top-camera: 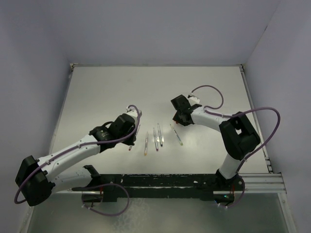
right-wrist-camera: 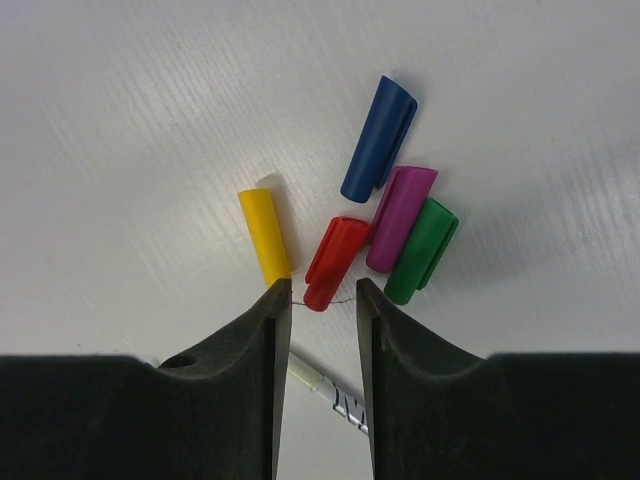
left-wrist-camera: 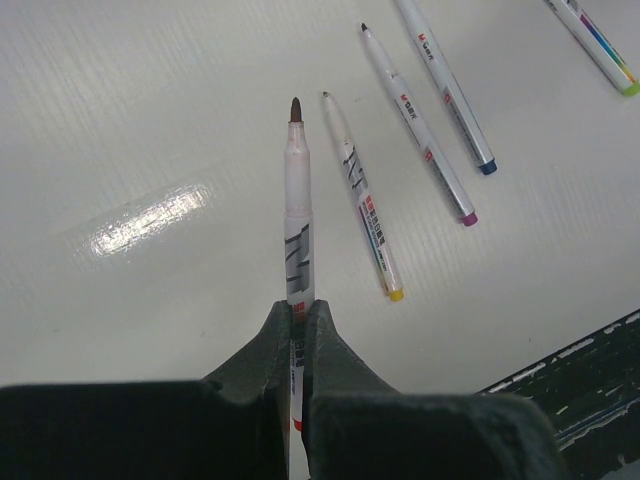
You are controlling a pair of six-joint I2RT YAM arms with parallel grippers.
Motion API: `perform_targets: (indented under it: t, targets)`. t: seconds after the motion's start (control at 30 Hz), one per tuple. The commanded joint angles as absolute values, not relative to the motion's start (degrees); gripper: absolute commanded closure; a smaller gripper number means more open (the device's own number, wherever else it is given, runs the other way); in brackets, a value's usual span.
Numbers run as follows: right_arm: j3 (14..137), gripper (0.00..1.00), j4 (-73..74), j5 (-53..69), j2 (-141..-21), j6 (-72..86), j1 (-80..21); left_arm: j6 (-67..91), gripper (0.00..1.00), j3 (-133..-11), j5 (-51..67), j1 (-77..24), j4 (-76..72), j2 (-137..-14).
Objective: Insert the pens into the pen caps
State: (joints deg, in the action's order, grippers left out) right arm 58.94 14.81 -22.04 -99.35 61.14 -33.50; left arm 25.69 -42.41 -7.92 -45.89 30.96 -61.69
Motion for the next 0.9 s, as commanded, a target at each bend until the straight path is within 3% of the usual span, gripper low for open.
perform_targets:
  t: [0.0, 0.87]
  targets:
    - [61.34, 0.64, 16.64, -25.06, -99.81, 62.38, -33.91, 24.25, 1.0, -42.72, -7.87, -46.22, 29.25, -62.04]
    - [62.84, 0.64, 20.63, -26.72, -104.06, 63.01, -33.92, 24.17, 1.0, -42.06, -7.46, -46.23, 28.2, -63.1]
